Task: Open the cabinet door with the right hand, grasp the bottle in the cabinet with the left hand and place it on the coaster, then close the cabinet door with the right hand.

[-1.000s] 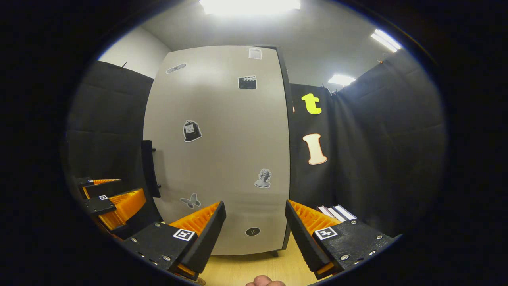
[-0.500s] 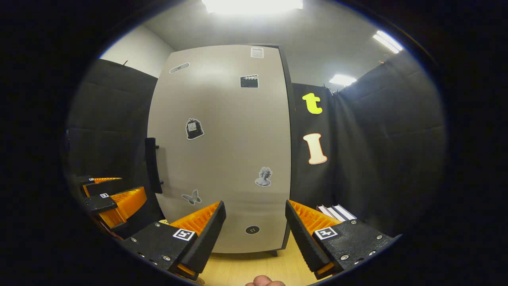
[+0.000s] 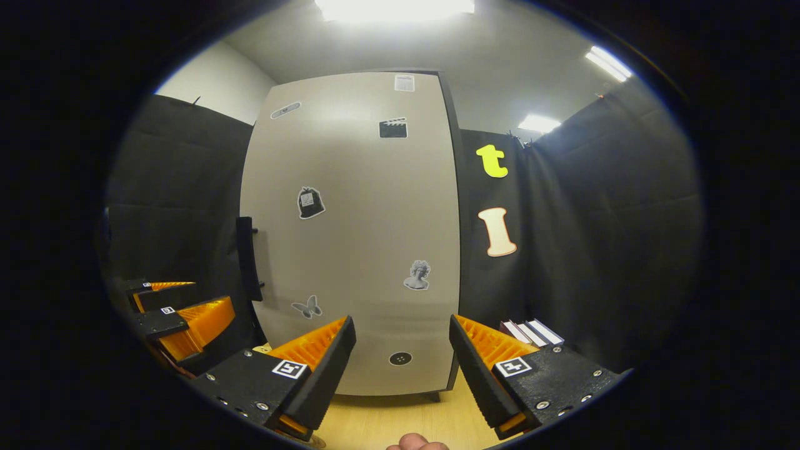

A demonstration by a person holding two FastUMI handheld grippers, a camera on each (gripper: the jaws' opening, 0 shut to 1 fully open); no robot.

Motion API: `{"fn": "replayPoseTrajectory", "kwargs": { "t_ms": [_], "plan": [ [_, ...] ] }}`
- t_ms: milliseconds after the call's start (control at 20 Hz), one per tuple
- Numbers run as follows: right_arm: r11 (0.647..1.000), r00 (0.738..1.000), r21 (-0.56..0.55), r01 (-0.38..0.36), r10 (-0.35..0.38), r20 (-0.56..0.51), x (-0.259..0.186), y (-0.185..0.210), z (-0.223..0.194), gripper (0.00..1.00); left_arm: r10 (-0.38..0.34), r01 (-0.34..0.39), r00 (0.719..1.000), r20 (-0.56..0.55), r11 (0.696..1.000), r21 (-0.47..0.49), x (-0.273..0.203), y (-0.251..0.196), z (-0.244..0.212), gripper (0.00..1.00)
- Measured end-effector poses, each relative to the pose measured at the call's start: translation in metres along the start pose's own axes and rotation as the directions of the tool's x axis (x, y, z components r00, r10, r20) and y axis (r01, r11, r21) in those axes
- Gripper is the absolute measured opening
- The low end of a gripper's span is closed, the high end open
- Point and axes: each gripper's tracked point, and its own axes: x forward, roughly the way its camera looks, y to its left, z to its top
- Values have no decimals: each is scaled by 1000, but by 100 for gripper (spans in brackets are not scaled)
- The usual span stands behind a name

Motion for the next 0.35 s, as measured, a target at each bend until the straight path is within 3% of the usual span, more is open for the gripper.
{"fn": "replayPoseTrajectory", "kwargs": {
  "t_ms": [350],
  "plan": [
    [1000, 1000, -5, 0, 0, -2, -2, 0, 1, 94, -4, 4, 1000, -5, 1000, 2, -1, -1, -2, 80]
  ]
}}
